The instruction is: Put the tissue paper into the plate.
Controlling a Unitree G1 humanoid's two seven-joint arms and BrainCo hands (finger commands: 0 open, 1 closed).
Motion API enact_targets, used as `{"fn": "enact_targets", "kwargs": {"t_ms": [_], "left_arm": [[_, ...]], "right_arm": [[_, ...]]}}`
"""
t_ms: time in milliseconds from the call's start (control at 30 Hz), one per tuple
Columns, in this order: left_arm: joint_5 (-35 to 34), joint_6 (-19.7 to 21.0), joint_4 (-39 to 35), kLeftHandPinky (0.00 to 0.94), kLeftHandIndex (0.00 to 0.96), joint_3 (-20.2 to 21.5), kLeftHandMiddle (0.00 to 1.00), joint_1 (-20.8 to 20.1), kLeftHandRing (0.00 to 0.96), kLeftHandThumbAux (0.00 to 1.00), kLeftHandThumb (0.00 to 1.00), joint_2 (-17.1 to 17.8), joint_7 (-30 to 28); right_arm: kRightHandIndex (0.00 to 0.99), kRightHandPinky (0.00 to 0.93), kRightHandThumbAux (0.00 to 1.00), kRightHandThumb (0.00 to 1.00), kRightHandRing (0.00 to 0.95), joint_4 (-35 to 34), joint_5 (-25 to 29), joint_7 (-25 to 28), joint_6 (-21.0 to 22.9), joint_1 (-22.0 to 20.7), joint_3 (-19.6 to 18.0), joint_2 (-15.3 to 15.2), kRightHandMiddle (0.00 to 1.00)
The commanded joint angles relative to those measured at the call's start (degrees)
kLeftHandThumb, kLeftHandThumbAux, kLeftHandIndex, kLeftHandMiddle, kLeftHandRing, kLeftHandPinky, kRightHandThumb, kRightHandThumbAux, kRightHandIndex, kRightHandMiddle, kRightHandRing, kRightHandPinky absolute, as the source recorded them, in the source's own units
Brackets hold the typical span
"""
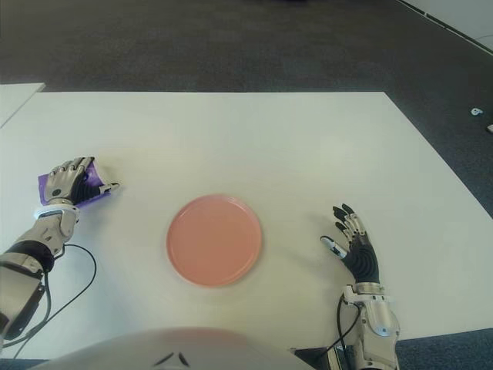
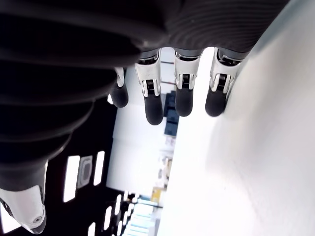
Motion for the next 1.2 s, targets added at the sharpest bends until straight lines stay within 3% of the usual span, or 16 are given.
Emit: {"fn": "enact_targets", "kwargs": {"t_ms": [33, 233, 433, 633, 867, 933, 1067, 1133, 1200], "left_arm": [[0.0, 2.8, 6.6, 0.24, 0.15, -3.6, 0.195, 9.1, 0.197, 0.395, 0.286, -7.8, -10.2], [-0.7, 4.6, 7.0, 0.247, 0.155, -3.1, 0.202, 9.2, 0.205, 0.401, 0.29, -8.7, -9.1], [-1.0, 8.2, 7.6, 0.214, 0.15, -2.8, 0.187, 9.1, 0.182, 0.391, 0.286, -9.7, -7.8], [-0.8, 11.0, 7.2, 0.185, 0.129, -3.3, 0.163, 9.3, 0.151, 0.379, 0.323, -11.1, -6.9], [0.0, 12.5, 7.0, 0.178, 0.116, -4.6, 0.151, 9.4, 0.145, 0.372, 0.38, -11.5, -6.5], [0.0, 12.4, 7.6, 0.246, 0.167, -4.7, 0.173, 9.7, 0.168, 0.376, 0.448, -11.0, -6.3], [0.0, 12.5, 9.0, 0.408, 0.225, -4.3, 0.288, 10.2, 0.319, 0.396, 0.534, -10.2, -6.8], [0.0, 13.7, 9.2, 0.521, 0.305, -4.3, 0.421, 10.2, 0.447, 0.436, 0.618, -11.4, -6.3], [-0.1, 14.4, 9.3, 0.586, 0.366, -4.1, 0.447, 10.4, 0.515, 0.547, 0.729, -12.3, -5.7]], "right_arm": [[0.095, 0.083, 0.618, 0.243, 0.115, 4.7, -0.7, -2.2, -2.1, -1.0, -1.5, 0.3, 0.167], [0.114, 0.142, 0.625, 0.193, 0.136, 6.1, -2.5, -4.7, -3.7, -2.1, -1.8, 0.4, 0.171], [0.146, 0.157, 0.672, 0.117, 0.153, 6.8, -1.3, -4.1, -4.0, -3.5, -1.6, -0.2, 0.177], [0.177, 0.093, 0.691, 0.024, 0.145, 6.1, -6.8, -7.1, -4.2, -4.3, -1.4, -2.7, 0.187], [0.143, 0.022, 0.673, 0.001, 0.121, 5.8, -9.5, -8.0, -0.9, -4.6, -1.9, -6.5, 0.171], [0.113, 0.009, 0.658, 0.0, 0.106, 5.2, -8.6, -7.5, -0.4, -4.7, -1.3, -6.0, 0.156], [0.097, 0.002, 0.644, 0.002, 0.092, 5.9, -5.9, -5.7, -0.3, -5.7, -0.8, -5.6, 0.147], [0.097, 0.0, 0.645, 0.016, 0.089, 7.8, -4.2, -4.4, -0.1, -6.3, -1.2, -6.4, 0.151], [0.096, 0.0, 0.65, 0.032, 0.088, 8.2, -3.5, -3.7, 0.4, -6.4, -1.4, -6.6, 0.157]]}}
